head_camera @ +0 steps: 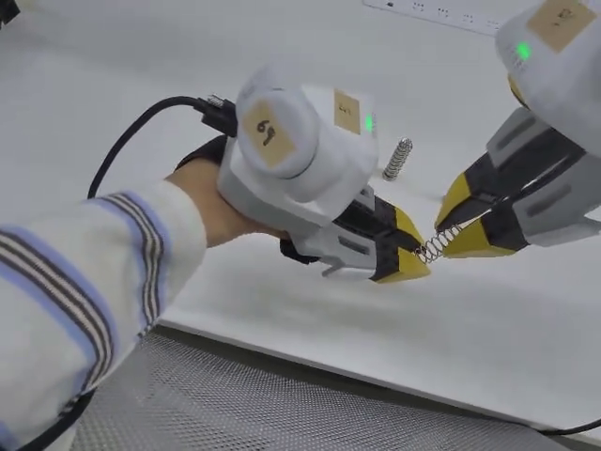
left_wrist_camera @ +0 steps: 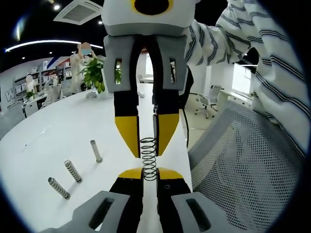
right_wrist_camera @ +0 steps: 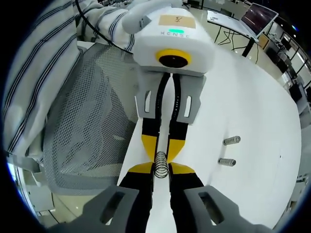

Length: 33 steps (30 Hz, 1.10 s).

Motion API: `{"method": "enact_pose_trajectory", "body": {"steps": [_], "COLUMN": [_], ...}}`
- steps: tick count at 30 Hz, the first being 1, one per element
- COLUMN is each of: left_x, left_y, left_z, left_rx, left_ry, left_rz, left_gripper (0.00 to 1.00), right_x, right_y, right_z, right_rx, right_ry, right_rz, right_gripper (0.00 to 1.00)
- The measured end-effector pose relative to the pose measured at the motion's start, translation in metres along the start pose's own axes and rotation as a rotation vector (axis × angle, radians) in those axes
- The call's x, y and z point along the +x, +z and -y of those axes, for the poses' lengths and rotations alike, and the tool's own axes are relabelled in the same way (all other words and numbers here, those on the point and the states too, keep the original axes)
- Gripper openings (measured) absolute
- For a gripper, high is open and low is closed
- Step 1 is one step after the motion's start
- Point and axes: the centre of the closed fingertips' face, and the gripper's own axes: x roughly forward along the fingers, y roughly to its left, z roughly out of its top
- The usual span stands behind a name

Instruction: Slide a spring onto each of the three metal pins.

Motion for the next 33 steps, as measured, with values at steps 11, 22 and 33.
{"method": "enact_pose_trajectory", "body": {"steps": [11,22,33], "left_x": [-0.0058,-0.0064,-0.0057], "left_y": [0.0055,0.0071,0.0049], "left_z": [-0.0009,0.0010,-0.0020], "left_rx": [0.013,0.009,0.013], "left_ry": [0.008,0.005,0.025], "left_rz": [0.014,0.017,0.009], "left_gripper": [0.02,0.02,0.03], "right_x": [-0.0001,0.0014,0.0031], "right_y": [0.0047,0.0066,0.0055], "right_z": [0.0018,0.0015,0.0061], "right_rx": [0.007,0.020,0.040], "right_ry": [0.007,0.020,-0.001], "right_rz": [0.022,0.025,0.022], "right_gripper": [0.09,0.08,0.08]}}
